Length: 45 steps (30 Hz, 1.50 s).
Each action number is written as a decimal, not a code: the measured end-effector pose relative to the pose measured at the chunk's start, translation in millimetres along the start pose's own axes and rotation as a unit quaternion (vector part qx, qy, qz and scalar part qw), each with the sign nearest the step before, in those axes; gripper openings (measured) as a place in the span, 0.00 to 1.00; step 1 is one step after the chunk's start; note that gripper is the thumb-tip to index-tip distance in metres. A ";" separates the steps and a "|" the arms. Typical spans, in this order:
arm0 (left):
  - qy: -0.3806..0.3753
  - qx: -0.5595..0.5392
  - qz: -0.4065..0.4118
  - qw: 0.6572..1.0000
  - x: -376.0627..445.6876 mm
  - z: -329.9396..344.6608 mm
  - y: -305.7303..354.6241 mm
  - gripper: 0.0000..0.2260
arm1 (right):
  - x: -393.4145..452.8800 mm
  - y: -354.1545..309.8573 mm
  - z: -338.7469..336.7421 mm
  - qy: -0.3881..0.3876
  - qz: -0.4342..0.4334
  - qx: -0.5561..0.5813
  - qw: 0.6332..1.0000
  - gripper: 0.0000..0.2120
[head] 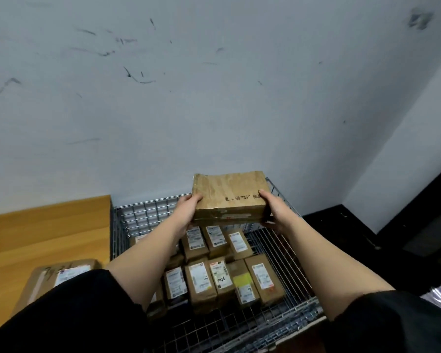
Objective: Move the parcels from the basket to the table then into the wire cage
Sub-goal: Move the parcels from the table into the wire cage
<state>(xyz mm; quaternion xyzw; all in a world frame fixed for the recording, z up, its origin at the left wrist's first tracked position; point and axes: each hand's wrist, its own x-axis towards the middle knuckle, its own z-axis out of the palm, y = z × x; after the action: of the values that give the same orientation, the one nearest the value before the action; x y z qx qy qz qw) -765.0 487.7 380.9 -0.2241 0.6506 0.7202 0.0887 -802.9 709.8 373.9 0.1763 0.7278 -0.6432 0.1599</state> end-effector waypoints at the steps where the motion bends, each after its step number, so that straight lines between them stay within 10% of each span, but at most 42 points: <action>1: -0.005 -0.003 -0.004 1.000 9.4 1.8 0.5 0.21 | 5.1 -0.8 -2.2 -0.005 0.003 -0.002 1.000 0.25; 24: 0.061 0.003 -0.035 0.998 154.7 142.3 -29.1 0.16 | 214.3 27.2 -99.8 -0.058 0.083 0.028 0.995 0.37; 36: 0.199 -0.017 -0.129 0.971 270.6 221.1 -162.3 0.26 | 351.1 160.9 -132.6 -0.067 0.205 0.081 0.973 0.35; 45: 0.162 -0.032 -0.149 0.975 372.8 260.5 -266.3 0.35 | 409.1 271.5 -114.1 0.037 0.241 0.146 0.959 0.32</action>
<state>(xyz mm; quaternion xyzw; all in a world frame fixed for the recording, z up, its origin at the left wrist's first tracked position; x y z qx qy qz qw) -1036.9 717.7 -7.6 -0.4348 0.5922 0.6735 0.0812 -1040.9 873.9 -39.1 0.3917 0.5676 -0.6776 0.2554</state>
